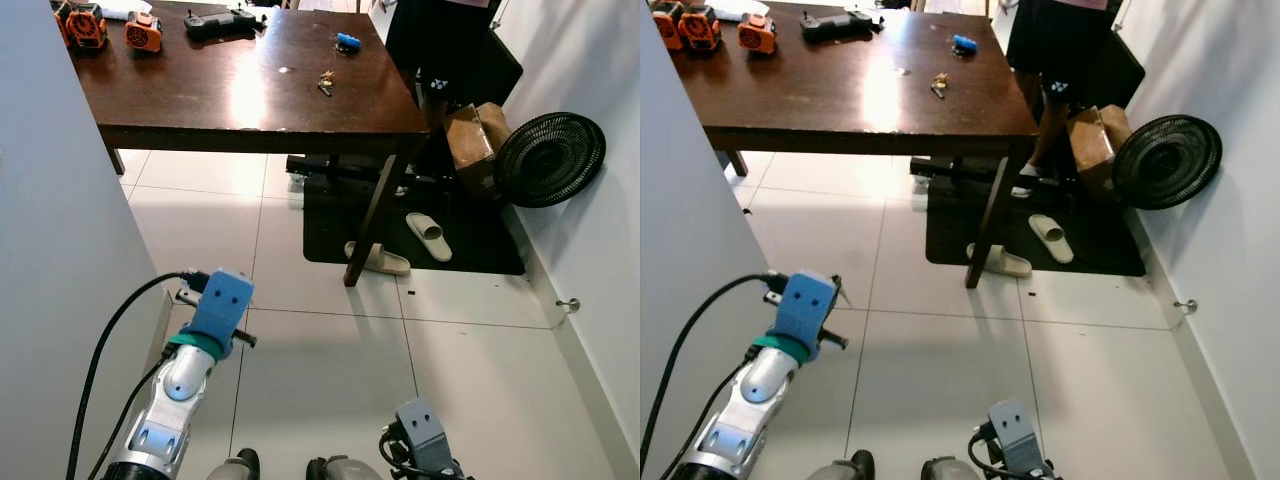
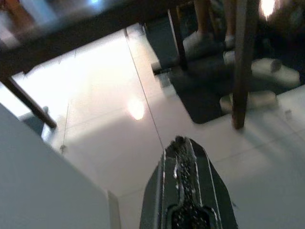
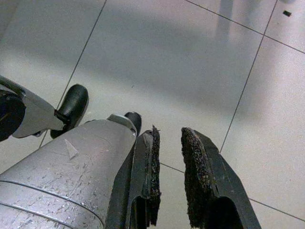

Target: Hang keys on a hook

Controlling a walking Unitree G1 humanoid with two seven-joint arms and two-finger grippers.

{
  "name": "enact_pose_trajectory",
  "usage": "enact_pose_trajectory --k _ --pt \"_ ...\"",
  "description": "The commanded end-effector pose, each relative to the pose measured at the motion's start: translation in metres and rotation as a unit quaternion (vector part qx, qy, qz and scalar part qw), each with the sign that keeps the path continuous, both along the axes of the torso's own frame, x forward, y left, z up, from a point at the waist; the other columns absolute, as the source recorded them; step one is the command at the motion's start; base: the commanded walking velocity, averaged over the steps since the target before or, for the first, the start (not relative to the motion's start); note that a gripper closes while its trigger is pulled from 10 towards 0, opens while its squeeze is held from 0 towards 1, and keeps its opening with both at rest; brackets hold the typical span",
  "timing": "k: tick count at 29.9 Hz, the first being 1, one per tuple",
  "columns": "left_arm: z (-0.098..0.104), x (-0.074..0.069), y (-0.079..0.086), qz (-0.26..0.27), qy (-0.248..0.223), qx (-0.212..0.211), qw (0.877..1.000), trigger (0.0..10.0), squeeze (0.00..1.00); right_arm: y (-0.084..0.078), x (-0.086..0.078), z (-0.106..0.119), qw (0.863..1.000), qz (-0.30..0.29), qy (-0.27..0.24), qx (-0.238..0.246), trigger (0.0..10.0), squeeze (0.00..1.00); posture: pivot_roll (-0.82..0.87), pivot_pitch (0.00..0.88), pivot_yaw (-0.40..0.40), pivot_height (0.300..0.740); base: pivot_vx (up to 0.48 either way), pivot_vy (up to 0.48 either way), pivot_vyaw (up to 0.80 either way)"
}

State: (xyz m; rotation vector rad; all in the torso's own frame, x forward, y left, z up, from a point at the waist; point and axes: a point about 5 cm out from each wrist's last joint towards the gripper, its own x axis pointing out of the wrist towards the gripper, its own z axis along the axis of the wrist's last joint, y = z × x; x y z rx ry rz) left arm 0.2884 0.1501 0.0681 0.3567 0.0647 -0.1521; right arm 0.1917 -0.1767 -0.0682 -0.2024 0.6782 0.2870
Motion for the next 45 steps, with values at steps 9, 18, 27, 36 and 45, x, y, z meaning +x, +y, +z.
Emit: enact_pose_trajectory --k 9,18,27,36,45 --pt "-0.047 -0.019 0.011 0.014 0.099 0.014 0.995 10.0 0.00 -0.002 -0.010 -0.006 1.000 -0.004 0.026 -0.005 10.0 0.00 -0.09 0.104 -0.058 0.740 0.000 0.000 0.00" --pt "-0.091 -0.045 0.025 0.034 0.196 0.051 0.979 10.0 0.00 -0.002 -0.014 -0.009 0.999 0.001 0.036 -0.011 10.0 0.00 -0.09 0.105 -0.058 0.740 0.262 0.000 0.00" --pt "-0.106 -0.057 0.027 0.037 0.231 0.061 0.970 10.0 0.00 0.002 -0.009 -0.007 1.000 0.004 0.028 0.000 10.0 0.00 -0.10 0.104 -0.063 0.740 0.434 0.000 0.00" --pt "-0.107 -0.056 0.026 0.034 0.225 0.060 0.972 10.0 0.00 0.002 -0.009 -0.007 0.999 0.013 0.030 -0.008 10.0 0.00 -0.09 0.106 -0.068 0.740 0.460 0.000 0.00" --pt "-0.107 -0.054 0.024 0.033 0.219 0.056 0.974 10.0 0.00 0.002 -0.011 -0.008 0.999 0.015 0.032 -0.011 10.0 0.00 -0.09 0.106 -0.068 0.740 0.442 0.000 0.00"
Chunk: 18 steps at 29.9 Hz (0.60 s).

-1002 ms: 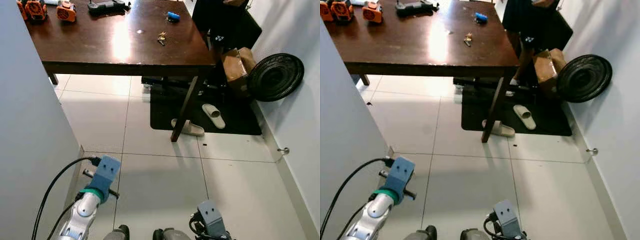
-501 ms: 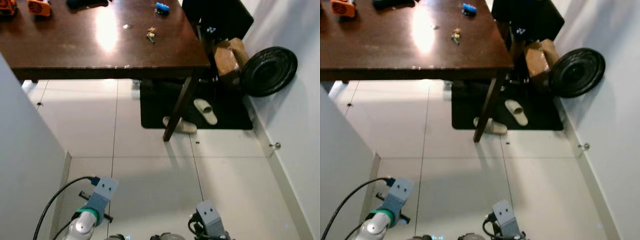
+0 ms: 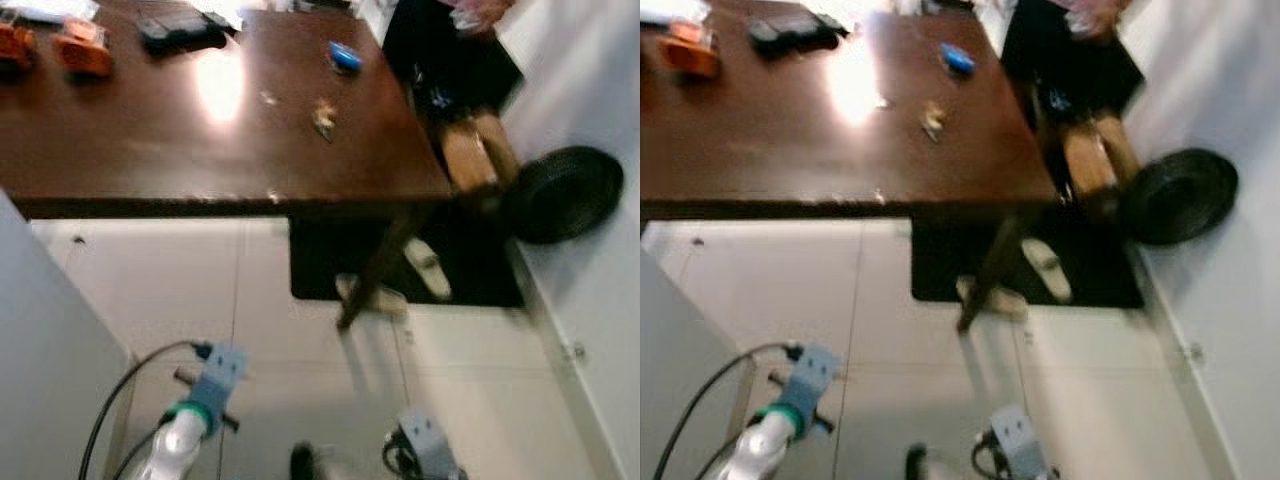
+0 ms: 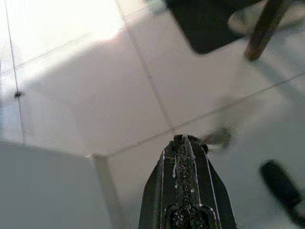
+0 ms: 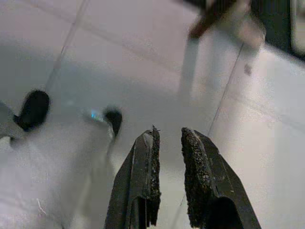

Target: Hang keys on a hook

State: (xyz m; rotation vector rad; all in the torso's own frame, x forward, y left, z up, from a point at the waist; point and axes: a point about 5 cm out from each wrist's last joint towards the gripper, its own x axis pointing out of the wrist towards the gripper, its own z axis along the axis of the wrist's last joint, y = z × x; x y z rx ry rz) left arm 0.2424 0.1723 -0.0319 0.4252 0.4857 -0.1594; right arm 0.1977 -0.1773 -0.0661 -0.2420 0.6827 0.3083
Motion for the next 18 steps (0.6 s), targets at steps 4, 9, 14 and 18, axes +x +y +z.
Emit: enact_pose_trajectory --k 4,9,14,18 --pt "-0.0070 -0.0078 0.0004 -0.004 0.017 0.004 1.000 10.0 0.00 0.0023 -0.0173 -0.0100 1.000 -0.001 0.031 0.003 10.0 0.00 -0.10 0.107 -0.068 0.740 0.000 0.000 0.00" --pt "-0.0090 -0.0101 0.0004 -0.006 0.020 0.007 1.000 10.0 0.00 0.0019 -0.0174 -0.0100 1.000 -0.001 0.031 0.003 10.0 0.00 -0.10 0.107 -0.068 0.740 0.000 0.000 0.00" --pt "-0.0102 -0.0109 0.0016 -0.006 0.022 0.009 1.000 10.0 0.00 0.0016 -0.0169 -0.0095 1.000 -0.002 0.029 0.006 10.0 0.00 -0.10 0.107 -0.068 0.740 0.000 0.000 0.00" --pt "-0.0115 -0.0119 0.0028 -0.007 0.026 0.012 1.000 10.0 0.00 0.0017 -0.0166 -0.0093 1.000 -0.003 0.030 0.009 10.0 0.00 -0.09 0.102 -0.068 0.740 0.000 0.000 0.00"
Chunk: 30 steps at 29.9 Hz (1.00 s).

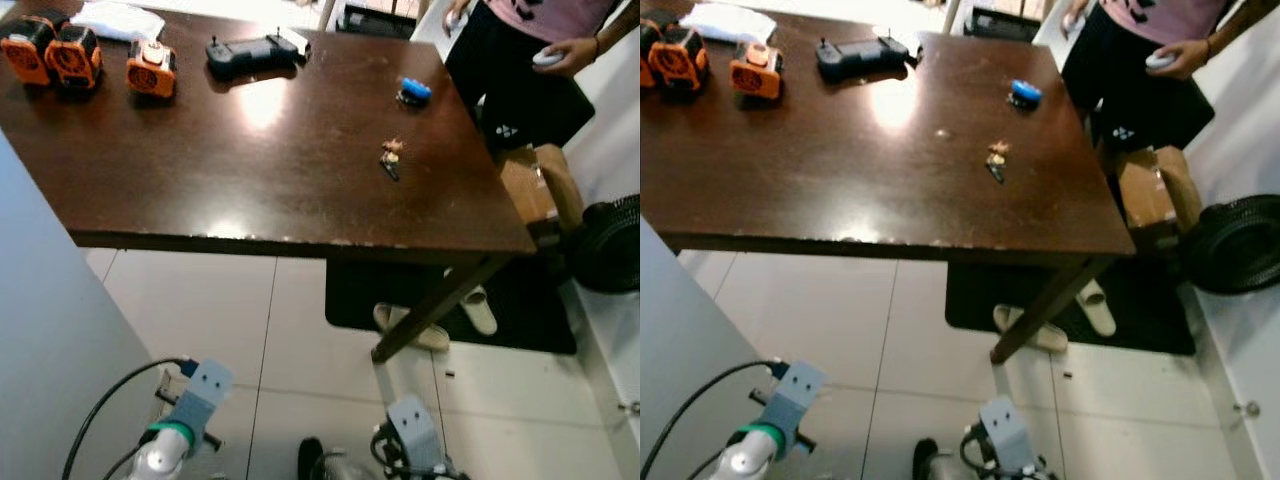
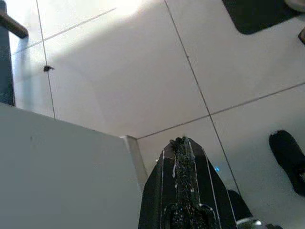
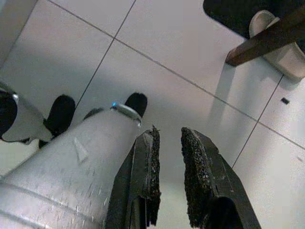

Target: Hang keys on a hook

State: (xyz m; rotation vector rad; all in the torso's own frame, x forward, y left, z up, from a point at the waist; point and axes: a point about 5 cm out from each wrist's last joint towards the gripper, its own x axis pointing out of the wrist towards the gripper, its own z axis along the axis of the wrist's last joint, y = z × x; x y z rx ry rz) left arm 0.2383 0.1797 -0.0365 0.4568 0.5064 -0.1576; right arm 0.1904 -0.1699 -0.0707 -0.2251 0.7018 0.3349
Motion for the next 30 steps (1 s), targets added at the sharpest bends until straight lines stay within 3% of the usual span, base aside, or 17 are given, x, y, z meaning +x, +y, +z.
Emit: enact_pose_trajectory --k 1,8,15,30 --pt "-0.007 -0.008 -0.005 -0.005 0.017 -0.004 1.000 10.0 0.00 -0.006 -0.009 -0.005 1.000 -0.011 0.017 -0.002 10.0 0.00 -0.09 0.102 -0.068 0.740 0.000 0.000 0.00" --pt "-0.016 -0.019 0.002 -0.009 0.046 0.016 0.999 10.0 0.00 -0.006 -0.013 -0.007 1.000 0.001 0.027 -0.009 10.0 0.00 -0.09 0.096 -0.068 0.740 0.000 0.000 0.00" --pt "-0.024 -0.029 0.001 -0.030 0.072 0.032 0.996 10.0 0.00 -0.007 -0.016 -0.009 0.999 0.016 0.035 -0.021 10.0 0.00 -0.09 0.100 -0.070 0.740 0.000 0.000 0.79" --pt "-0.026 -0.028 -0.005 -0.067 0.088 0.049 0.993 10.0 0.00 -0.008 -0.021 -0.011 0.999 0.011 0.044 -0.019 10.0 0.00 -0.10 0.107 -0.068 0.740 0.000 0.000 0.79"
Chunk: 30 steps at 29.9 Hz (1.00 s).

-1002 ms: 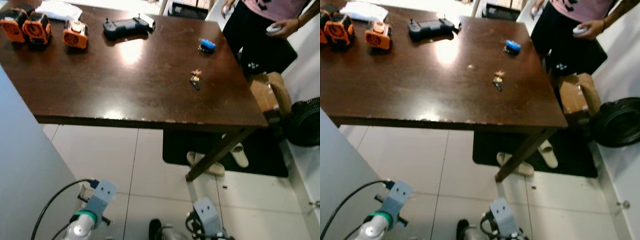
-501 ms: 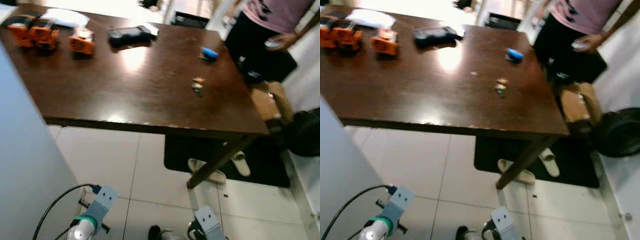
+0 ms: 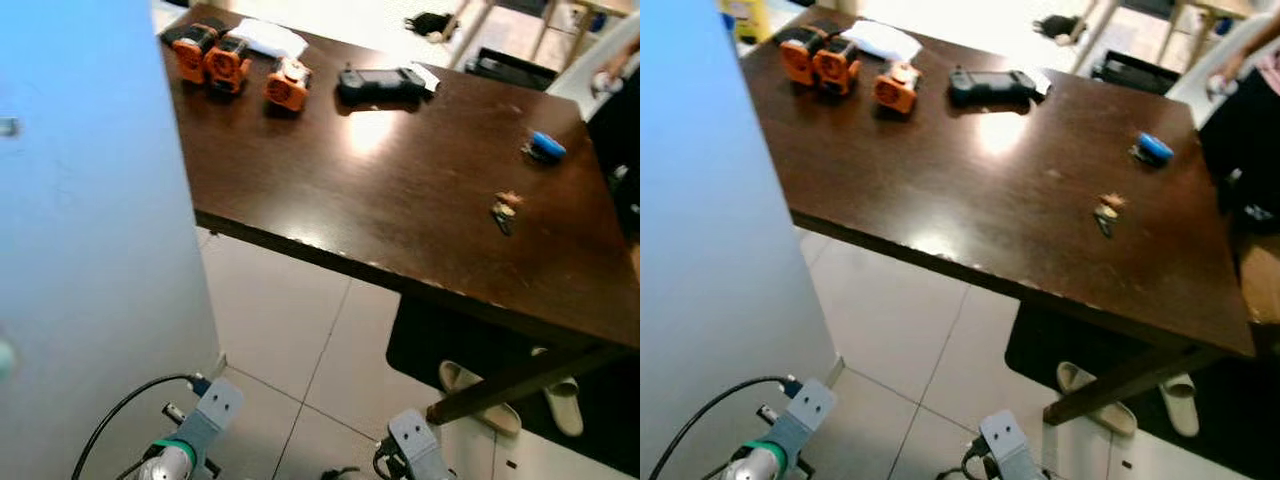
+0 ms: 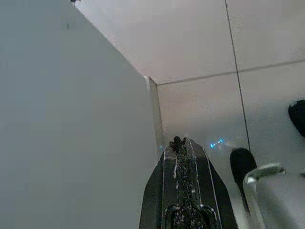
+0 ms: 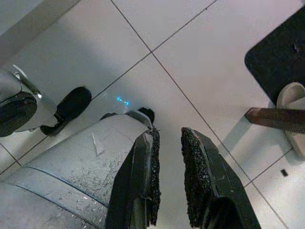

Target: Hang keys on a hook

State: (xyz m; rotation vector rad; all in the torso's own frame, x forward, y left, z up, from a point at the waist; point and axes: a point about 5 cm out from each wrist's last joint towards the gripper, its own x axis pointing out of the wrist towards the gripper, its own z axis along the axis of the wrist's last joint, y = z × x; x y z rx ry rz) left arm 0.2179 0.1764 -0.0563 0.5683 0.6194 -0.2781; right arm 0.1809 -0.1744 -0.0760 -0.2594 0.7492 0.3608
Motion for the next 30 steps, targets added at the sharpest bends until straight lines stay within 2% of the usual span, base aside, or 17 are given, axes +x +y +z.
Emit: enact_pose_trajectory --k 1,4,6,8,11,14,20,22,25,26,30 --pt "-0.009 -0.012 -0.001 -0.015 0.038 0.007 0.999 10.0 0.00 -0.005 -0.012 -0.006 1.000 -0.007 0.023 -0.006 10.0 0.00 -0.10 0.108 -0.067 0.740 0.000 0.000 0.79" --pt "-0.014 -0.020 0.003 -0.020 0.065 0.010 0.998 10.0 0.00 -0.006 -0.014 -0.007 1.000 -0.008 0.025 -0.008 10.0 0.00 -0.10 0.110 -0.066 0.740 0.000 0.000 0.79" --pt "-0.023 -0.036 0.015 -0.009 0.117 0.012 0.993 10.0 0.00 -0.008 -0.017 -0.008 0.999 -0.010 0.029 -0.012 10.0 0.00 -0.10 0.113 -0.068 0.740 0.000 0.000 0.79" --pt "-0.023 -0.036 0.015 -0.009 0.117 0.012 0.993 10.0 0.00 -0.008 -0.017 -0.008 0.999 -0.010 0.029 -0.012 10.0 0.00 -0.10 0.113 -0.068 0.740 0.000 0.000 0.79" --pt "-0.028 -0.044 0.023 0.021 0.150 0.020 0.988 10.0 0.00 -0.010 -0.019 -0.008 0.999 -0.010 0.032 -0.015 10.0 0.00 -0.09 0.118 -0.074 0.740 0.000 0.000 0.79" --pt "-0.028 -0.045 0.023 0.029 0.154 0.020 0.987 10.0 0.00 -0.011 -0.019 -0.008 0.999 -0.009 0.032 -0.015 10.0 0.00 -0.09 0.120 -0.074 0.740 0.000 0.000 0.79" --pt "-0.028 -0.038 0.005 0.044 0.144 0.002 0.989 10.0 0.00 -0.010 -0.017 -0.008 0.999 -0.006 0.031 -0.015 10.0 0.00 -0.09 0.124 -0.078 0.740 0.000 0.000 0.80" --pt "-0.026 -0.031 -0.013 0.042 0.129 -0.012 0.991 10.0 0.00 -0.009 -0.016 -0.007 0.999 -0.003 0.029 -0.014 10.0 0.00 -0.08 0.125 -0.079 0.740 0.000 0.000 0.80" --pt "-0.025 -0.029 -0.019 0.040 0.124 -0.016 0.991 10.0 0.00 -0.008 -0.016 -0.007 0.999 -0.002 0.029 -0.013 10.0 0.00 -0.08 0.126 -0.077 0.740 0.000 0.000 0.80" --pt "-0.026 -0.031 -0.025 0.036 0.121 -0.019 0.992 10.0 0.00 -0.008 -0.015 -0.007 1.000 -0.012 0.026 -0.008 10.0 0.00 -0.09 0.127 -0.076 0.740 0.000 0.000 0.00" --pt "-0.027 -0.033 -0.026 0.035 0.122 -0.019 0.992 10.0 0.00 -0.008 -0.015 -0.007 1.000 -0.016 0.024 -0.007 10.0 0.00 -0.09 0.127 -0.076 0.740 0.000 0.000 0.00"
